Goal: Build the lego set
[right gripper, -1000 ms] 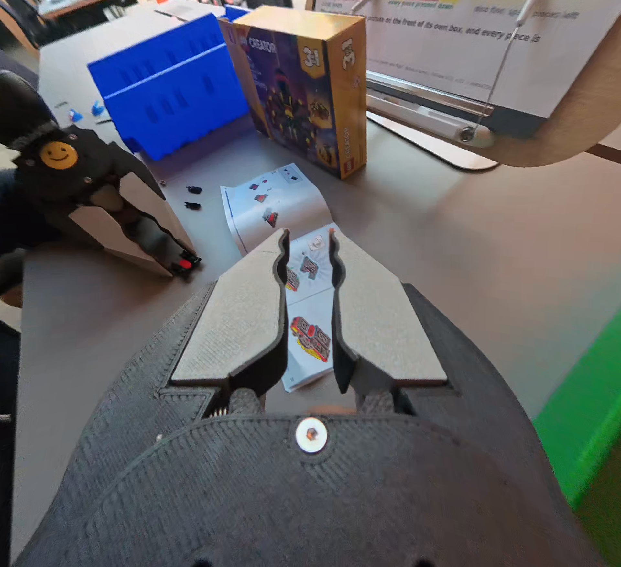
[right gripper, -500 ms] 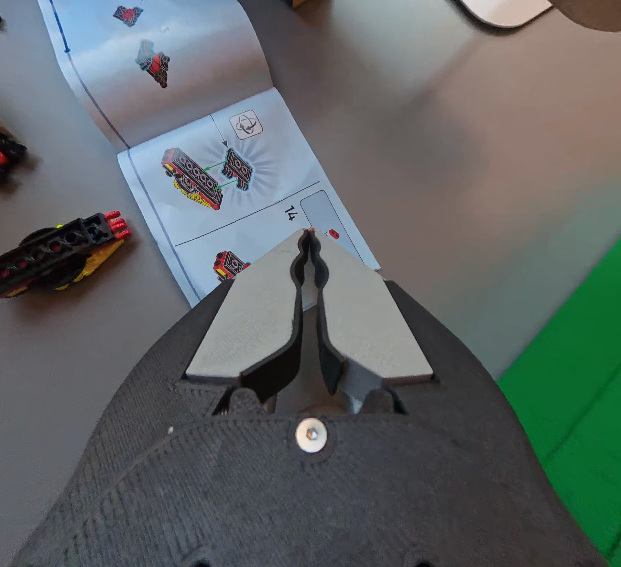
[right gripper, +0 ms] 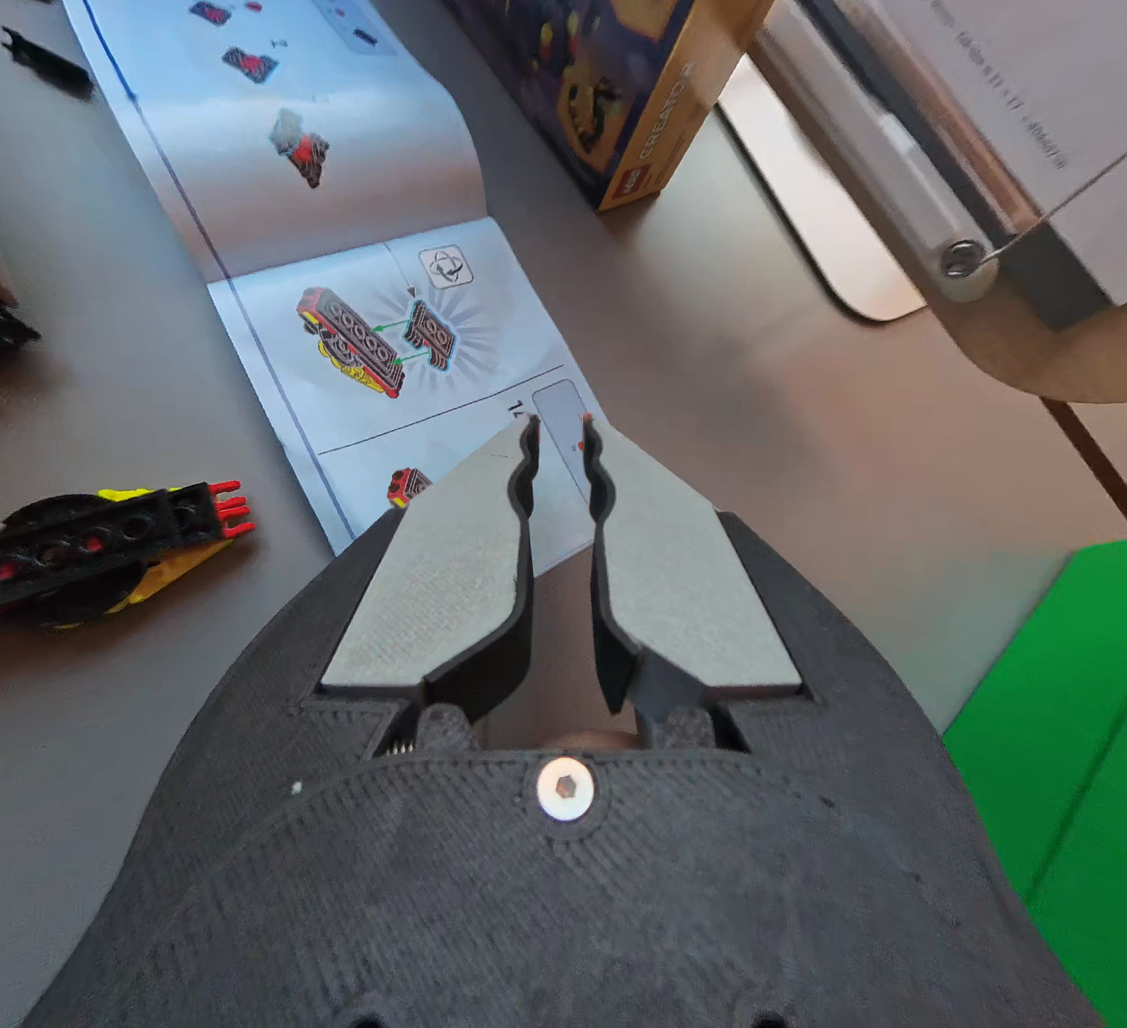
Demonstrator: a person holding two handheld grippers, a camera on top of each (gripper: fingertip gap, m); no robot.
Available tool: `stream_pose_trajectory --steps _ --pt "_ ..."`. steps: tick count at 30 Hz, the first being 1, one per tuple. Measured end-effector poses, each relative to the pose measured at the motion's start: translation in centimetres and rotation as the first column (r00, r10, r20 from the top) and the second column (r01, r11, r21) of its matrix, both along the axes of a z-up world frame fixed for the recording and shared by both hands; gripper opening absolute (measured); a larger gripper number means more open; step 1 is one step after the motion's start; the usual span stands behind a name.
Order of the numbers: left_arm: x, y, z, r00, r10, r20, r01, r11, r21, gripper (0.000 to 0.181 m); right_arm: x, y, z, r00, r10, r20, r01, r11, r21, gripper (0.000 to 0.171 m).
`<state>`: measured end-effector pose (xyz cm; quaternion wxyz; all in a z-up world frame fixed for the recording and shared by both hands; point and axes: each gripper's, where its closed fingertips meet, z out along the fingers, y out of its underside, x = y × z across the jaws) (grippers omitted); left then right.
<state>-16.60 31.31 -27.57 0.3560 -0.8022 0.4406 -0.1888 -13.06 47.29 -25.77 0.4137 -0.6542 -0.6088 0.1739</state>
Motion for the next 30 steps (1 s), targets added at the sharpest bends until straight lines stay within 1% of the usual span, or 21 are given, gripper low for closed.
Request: stream_pose_trajectory --steps 1,4,7,14,18,30 --pt "0.0 0.0 -0.1 1.0 -0.002 -0.01 0.002 1.0 0.001 0.025 0.0 0.0 0.7 0.999 -0.004 -0.046 0.004 1.0 -0.004 0.011" --pt "0.0 -0.1 -0.3 1.0 -0.006 -0.019 0.006 1.0 0.002 0.025 -0.1 -0.5 2.1 0.988 0.02 -0.156 -0.029 0.998 -0.06 0.015" --pt "0.0 0.0 -0.2 1.0 0.0 -0.008 0.0 1.0 -0.008 0.025 -0.3 -1.2 2.9 0.974 0.043 -0.22 -0.068 0.992 -0.107 0.014" --pt "0.0 -0.1 -0.3 1.0 -0.005 -0.023 0.005 1.0 0.0 0.025 -0.1 0.0 4.3 0.927 -0.04 -0.373 -0.011 0.991 -0.133 0.011" --pt "0.0 -0.1 -0.3 1.0 -0.005 -0.022 0.005 1.0 0.0 0.025 0.0 0.3 4.1 0.918 -0.061 -0.392 -0.016 0.982 -0.19 0.014" --pt "-0.1 -0.2 -0.3 1.0 -0.004 -0.012 0.004 1.0 -0.018 0.025 0.1 0.5 4.1 0.916 -0.072 -0.394 -0.001 0.983 -0.183 0.013"
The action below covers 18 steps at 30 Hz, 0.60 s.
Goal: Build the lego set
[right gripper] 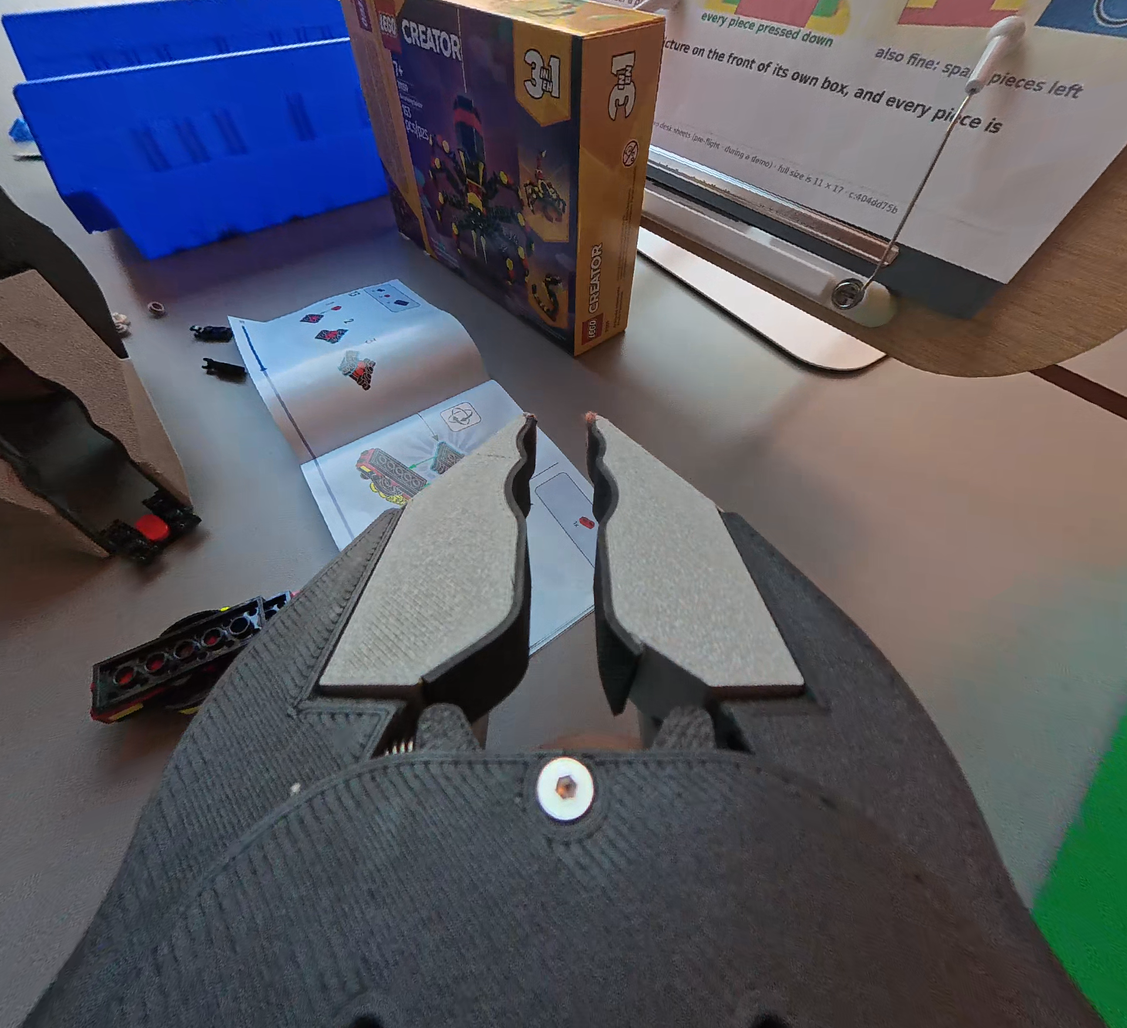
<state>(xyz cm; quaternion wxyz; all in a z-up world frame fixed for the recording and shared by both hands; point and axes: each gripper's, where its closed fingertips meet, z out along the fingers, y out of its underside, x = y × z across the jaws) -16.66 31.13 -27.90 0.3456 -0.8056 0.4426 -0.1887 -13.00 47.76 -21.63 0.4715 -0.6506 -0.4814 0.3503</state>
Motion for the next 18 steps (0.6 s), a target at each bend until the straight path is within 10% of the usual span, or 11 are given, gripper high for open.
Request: stream_pose_trajectory --steps 18 --pt "0.0 0.01 0.0 1.0 0.0 0.0 0.0 1.0 -0.001 0.025 0.02 0.0 0.05 1.0 -0.002 -0.001 0.003 1.0 0.006 0.01"
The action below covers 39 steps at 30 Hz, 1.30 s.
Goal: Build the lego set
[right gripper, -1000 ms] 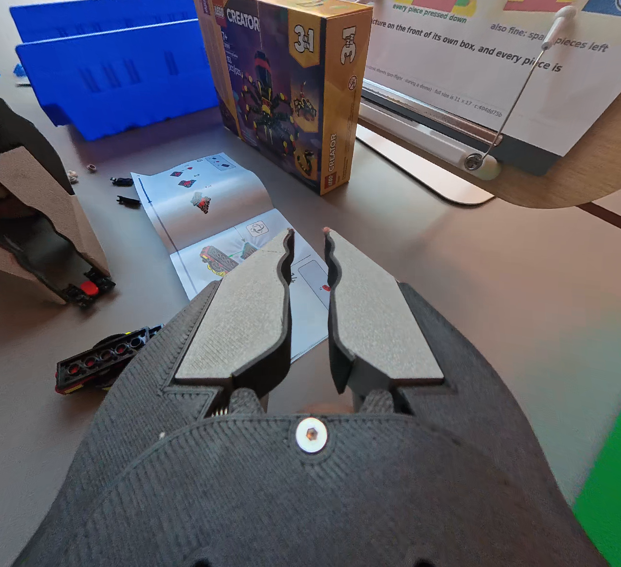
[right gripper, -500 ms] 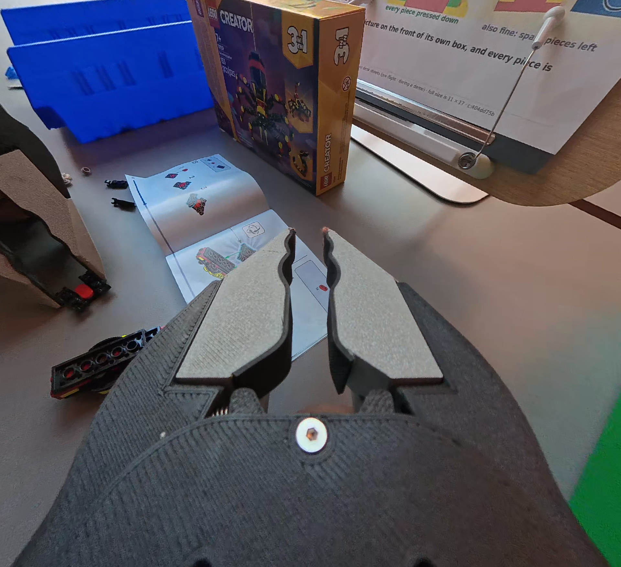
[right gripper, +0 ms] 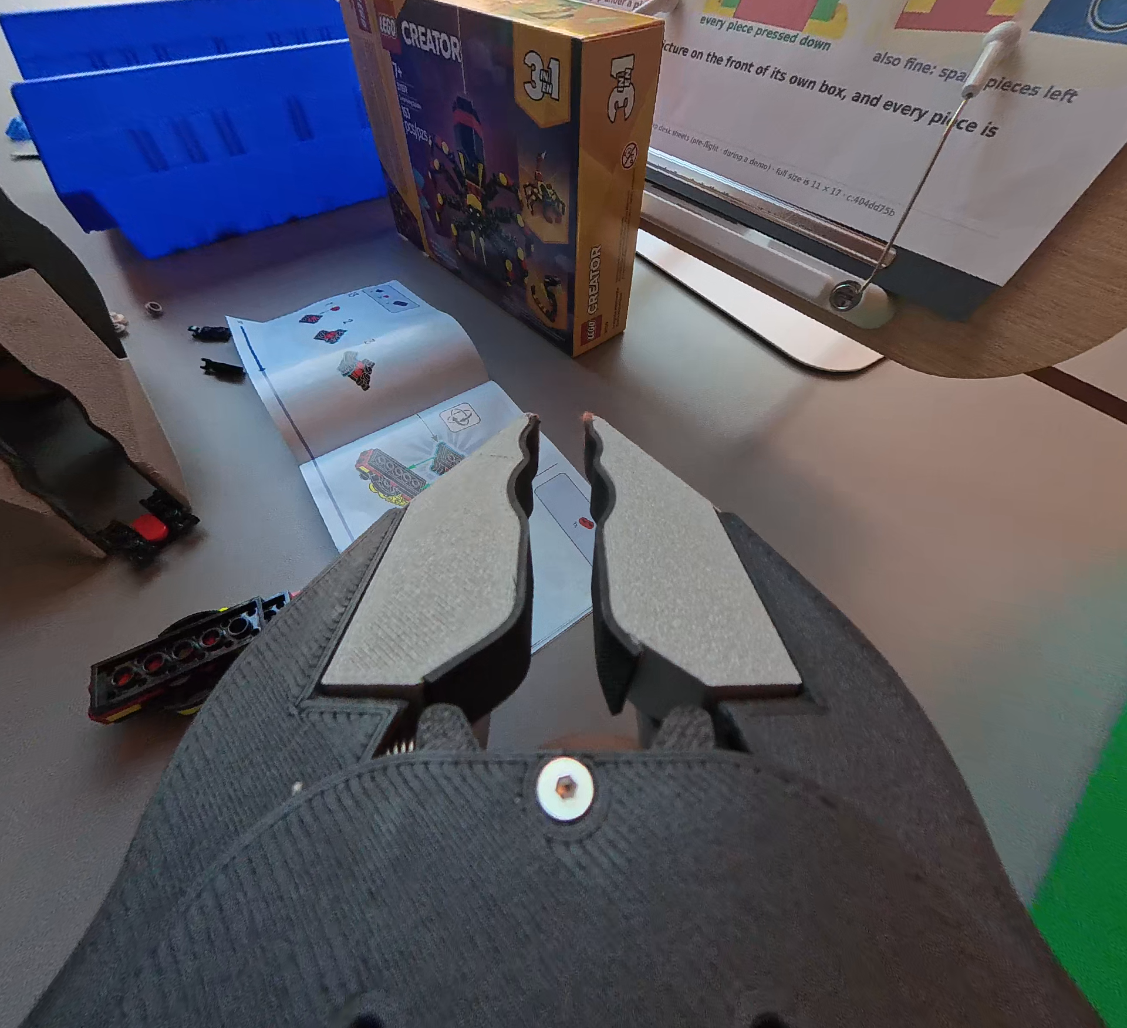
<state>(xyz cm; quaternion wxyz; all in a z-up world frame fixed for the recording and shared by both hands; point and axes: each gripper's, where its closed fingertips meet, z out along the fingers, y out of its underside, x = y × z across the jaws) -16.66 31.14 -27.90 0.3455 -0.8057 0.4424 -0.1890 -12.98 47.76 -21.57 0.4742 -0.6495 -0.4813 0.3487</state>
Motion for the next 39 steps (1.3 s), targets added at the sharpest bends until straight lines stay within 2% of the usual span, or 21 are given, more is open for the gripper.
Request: stream_pose_trajectory --steps 39 --pt "-0.28 0.48 0.03 0.999 0.025 -0.022 -0.024 0.999 0.038 0.025 -0.09 -0.06 -0.14 1.0 0.005 0.011 -0.005 1.0 0.002 0.013"
